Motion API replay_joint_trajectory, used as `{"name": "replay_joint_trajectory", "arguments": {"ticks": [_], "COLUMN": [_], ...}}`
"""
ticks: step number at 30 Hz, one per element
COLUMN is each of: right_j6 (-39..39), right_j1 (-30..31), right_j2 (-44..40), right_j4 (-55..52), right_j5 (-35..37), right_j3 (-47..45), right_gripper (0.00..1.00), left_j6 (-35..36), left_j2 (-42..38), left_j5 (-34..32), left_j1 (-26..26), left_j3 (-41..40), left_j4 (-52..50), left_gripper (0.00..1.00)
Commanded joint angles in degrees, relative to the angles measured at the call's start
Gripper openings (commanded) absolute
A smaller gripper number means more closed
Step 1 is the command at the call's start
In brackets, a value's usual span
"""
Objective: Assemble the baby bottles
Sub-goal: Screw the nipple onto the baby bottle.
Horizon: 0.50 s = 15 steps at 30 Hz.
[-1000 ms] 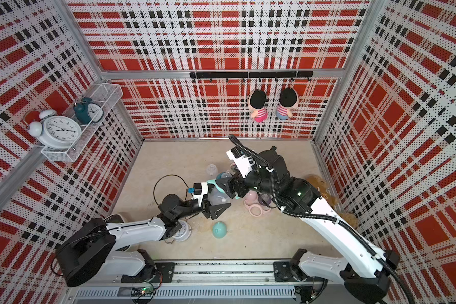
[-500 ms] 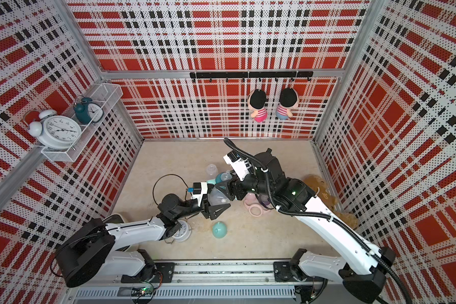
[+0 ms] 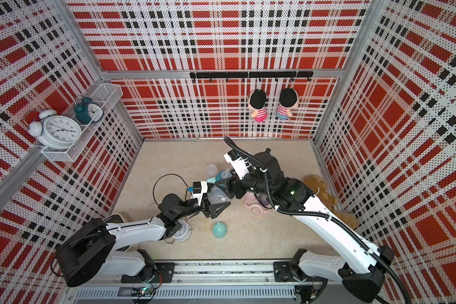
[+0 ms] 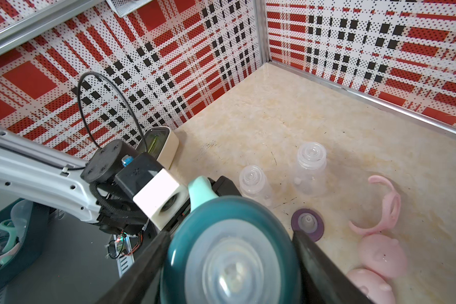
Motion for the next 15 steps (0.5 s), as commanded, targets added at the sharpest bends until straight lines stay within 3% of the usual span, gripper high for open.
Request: {"name": "replay_joint_trajectory", "arguments": {"ticks": [1,3,6,11,15], "right_j6": [4.58,8.08,13.28,21.62,26.43], "right_j1": [-0.28,-0.11,0.75,5.62,6.93], "right_j2": [0.4,0.53,0.5,3.92,6.58], "right_j4": [1.43,2.03,3.46,0.42,-0.62], "right_j5": [3.81,5.51,8.62,20.85,27.84], "right_j3": [-0.69,-0.76,-1.23,1.87,2.74], "right_gripper": [0.44,0.38,0.36,0.31,0.31], "left_j6": [2.28,4.95,7.55,13.81,16.21], "left_j2": [-0.35,-0.46,0.12,2.41,5.05], "left_j5": [-10.02,-15.39,-22.44,-37.3,-43.71], "left_j1": [-1.37,-3.23,-5.64,-11.51,-14.38], "left_j3": [-0.08,0.48,1.78,4.14,6.72], "left_j4": [2.11,0.64,-0.74,-2.19,-3.1], "left_gripper": [0.0,0.0,0.0,0.0,0.0]}}
